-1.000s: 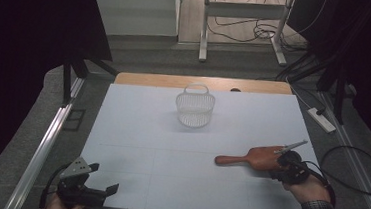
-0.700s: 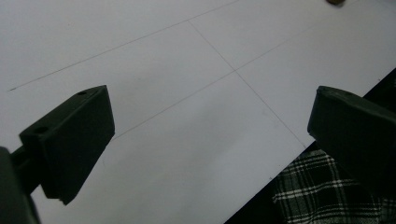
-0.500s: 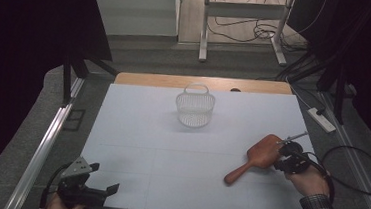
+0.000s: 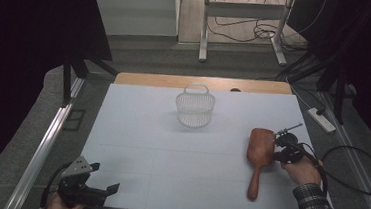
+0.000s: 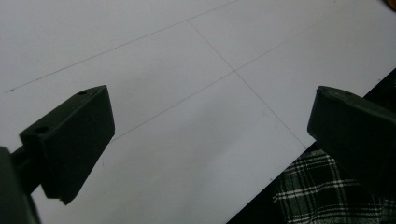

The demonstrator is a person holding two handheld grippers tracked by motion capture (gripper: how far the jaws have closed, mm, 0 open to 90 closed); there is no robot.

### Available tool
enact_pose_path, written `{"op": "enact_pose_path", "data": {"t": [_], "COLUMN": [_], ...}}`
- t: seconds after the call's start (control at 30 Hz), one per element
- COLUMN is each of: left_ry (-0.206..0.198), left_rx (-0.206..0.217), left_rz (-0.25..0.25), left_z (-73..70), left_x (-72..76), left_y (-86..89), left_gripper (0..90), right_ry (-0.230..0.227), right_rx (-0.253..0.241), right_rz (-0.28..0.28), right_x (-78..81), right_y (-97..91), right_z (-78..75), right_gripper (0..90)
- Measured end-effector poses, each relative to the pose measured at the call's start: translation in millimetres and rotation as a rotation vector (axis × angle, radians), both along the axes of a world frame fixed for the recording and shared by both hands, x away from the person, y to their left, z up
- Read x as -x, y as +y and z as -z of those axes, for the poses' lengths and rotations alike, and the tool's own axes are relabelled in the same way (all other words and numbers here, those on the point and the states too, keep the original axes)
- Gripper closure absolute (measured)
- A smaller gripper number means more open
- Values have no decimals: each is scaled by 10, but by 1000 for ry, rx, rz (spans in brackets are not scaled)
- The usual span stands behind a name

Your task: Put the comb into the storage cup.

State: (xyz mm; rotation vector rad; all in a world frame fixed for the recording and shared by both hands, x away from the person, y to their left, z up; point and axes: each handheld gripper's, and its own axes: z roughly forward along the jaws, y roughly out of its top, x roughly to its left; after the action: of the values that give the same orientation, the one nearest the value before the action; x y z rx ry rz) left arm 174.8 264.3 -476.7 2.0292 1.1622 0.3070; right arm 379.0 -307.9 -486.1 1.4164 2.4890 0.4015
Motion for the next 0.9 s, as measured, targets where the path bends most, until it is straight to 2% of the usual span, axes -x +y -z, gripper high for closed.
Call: {"op": "enact_pose_path", "data": {"t": [0.37, 0.63, 0.9], "left_ry": [1, 0, 0], "left_rx": [-2, 2, 5], "left_rz": [1, -2, -3], "left_z": [-1, 1, 2], "left_x": [-2, -2, 4], "left_y": [2, 2, 10], "left_gripper": [15, 15, 15], "right_ry": [-35, -63, -79], "right_rx": [27, 39, 60], "right_rz": [16, 2, -8], "right_x": [-212, -349, -370], "right_y": [71, 194, 212], "right_z": [34, 54, 65], "right_gripper": [897, 897, 883]}}
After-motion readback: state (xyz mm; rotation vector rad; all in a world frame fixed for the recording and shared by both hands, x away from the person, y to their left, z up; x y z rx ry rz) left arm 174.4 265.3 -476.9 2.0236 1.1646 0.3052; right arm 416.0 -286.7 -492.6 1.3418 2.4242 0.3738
